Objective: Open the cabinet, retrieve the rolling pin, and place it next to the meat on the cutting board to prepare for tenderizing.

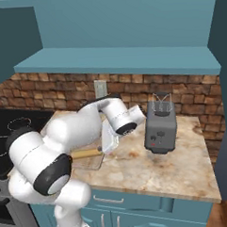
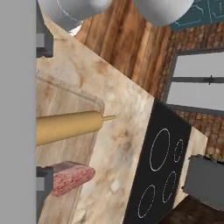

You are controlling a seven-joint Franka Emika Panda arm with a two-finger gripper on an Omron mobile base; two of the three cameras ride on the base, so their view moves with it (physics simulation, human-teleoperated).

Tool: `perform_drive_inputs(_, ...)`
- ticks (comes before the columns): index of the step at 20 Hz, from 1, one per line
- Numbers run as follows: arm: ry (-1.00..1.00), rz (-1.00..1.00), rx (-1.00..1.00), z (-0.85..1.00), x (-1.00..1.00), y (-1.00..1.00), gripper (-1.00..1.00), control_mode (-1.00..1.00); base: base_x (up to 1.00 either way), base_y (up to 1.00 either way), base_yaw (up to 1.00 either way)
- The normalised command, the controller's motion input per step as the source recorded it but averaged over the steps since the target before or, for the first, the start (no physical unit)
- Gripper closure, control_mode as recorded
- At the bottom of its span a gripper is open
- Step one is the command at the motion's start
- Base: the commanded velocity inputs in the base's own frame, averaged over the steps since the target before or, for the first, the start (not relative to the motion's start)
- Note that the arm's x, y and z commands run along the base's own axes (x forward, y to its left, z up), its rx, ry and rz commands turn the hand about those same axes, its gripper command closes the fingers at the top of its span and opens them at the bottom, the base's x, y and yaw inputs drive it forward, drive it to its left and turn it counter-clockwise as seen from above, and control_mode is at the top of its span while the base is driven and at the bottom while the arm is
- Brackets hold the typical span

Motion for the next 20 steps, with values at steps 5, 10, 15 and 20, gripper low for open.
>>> perform_drive_inputs(5, -0.27, -0.06, -0.01, 0.43, -0.81, 0.03, -1.00, -1.00, 0.00, 0.00, 0.00)
perform_drive_inputs(10, -0.22, -0.05, -0.02, 0.50, -0.80, 0.22, -1.00, -1.00, 0.00, 0.00, 0.00)
perform_drive_inputs(15, -0.20, -0.06, -0.03, 0.59, -0.66, 0.27, -1.00, -1.00, 0.00, 0.00, 0.00)
perform_drive_inputs(20, -0.21, -0.06, -0.05, 0.73, -0.55, 0.25, -1.00, -1.00, 0.00, 0.00, 0.00)
